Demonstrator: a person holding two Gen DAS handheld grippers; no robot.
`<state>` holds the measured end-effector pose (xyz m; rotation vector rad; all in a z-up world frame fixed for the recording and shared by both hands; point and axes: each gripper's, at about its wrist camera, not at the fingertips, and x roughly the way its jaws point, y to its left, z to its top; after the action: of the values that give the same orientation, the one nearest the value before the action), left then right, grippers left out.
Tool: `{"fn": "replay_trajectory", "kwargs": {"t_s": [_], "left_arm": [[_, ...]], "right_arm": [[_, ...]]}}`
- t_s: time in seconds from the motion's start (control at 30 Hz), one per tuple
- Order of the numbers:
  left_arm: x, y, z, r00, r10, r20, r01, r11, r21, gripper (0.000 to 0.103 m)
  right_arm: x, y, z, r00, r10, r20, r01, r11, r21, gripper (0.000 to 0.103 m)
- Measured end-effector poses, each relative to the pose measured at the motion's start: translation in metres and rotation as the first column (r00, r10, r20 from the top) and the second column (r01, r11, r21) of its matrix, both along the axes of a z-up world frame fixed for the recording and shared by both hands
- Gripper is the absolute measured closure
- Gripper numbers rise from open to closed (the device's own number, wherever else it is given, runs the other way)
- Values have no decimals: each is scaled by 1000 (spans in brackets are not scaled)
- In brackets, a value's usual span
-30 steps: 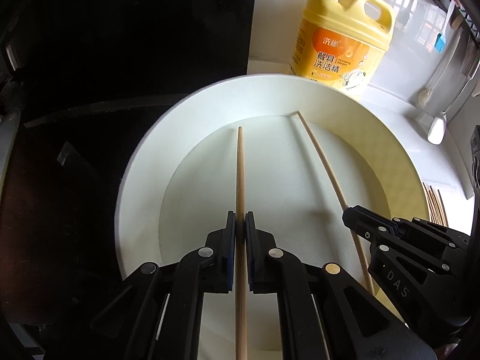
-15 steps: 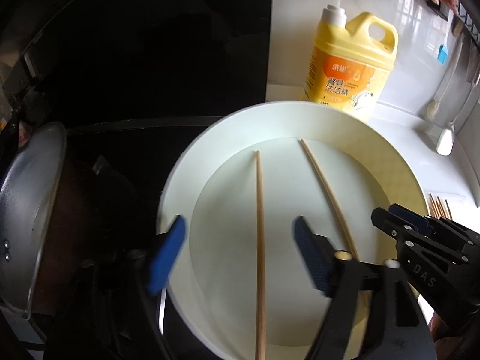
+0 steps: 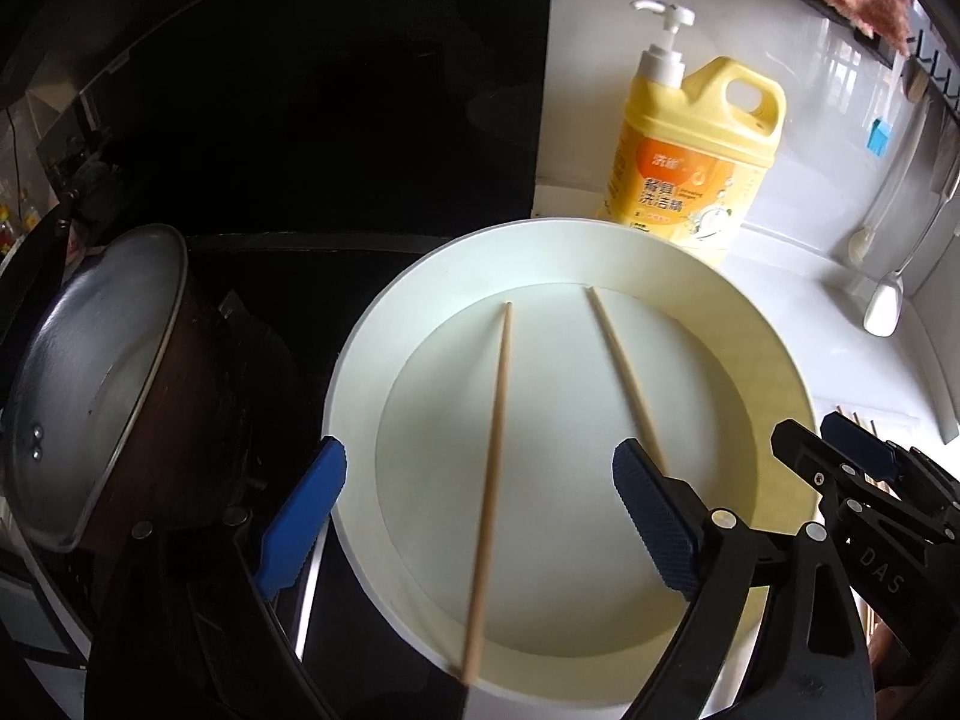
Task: Organize utensils
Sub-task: 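Open both tools to drop the chopsticks into the basin water, then move both open tools back over the chopsticks on the cutting board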
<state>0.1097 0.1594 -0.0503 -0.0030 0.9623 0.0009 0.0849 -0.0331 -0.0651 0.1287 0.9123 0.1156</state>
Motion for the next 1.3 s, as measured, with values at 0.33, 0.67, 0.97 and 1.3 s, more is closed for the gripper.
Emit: {"fn": "replay_trajectory", "kwargs": {"t_s": [0.33,0.67,0.97,1.3], "left_arm": [[-34,-37,13,1000,0,3,0,1000,8,13],[-79,-87,29,1000,-22,-7,22,999,-23,11],[-129,-149,45,999,-50,17,49,999,3,8],[-168,-200,45,998,-60,-14,60,998,28,7]], "right_arm": [[-33,-39,16,999,-30,16,30,999,-10,46],[-83,-95,27,998,-55,5,55,998,-11,37],[-132,-159,33,997,-79,22,80,997,-13,36],[-170,-213,37,994,-104,40,105,994,-18,31]]}}
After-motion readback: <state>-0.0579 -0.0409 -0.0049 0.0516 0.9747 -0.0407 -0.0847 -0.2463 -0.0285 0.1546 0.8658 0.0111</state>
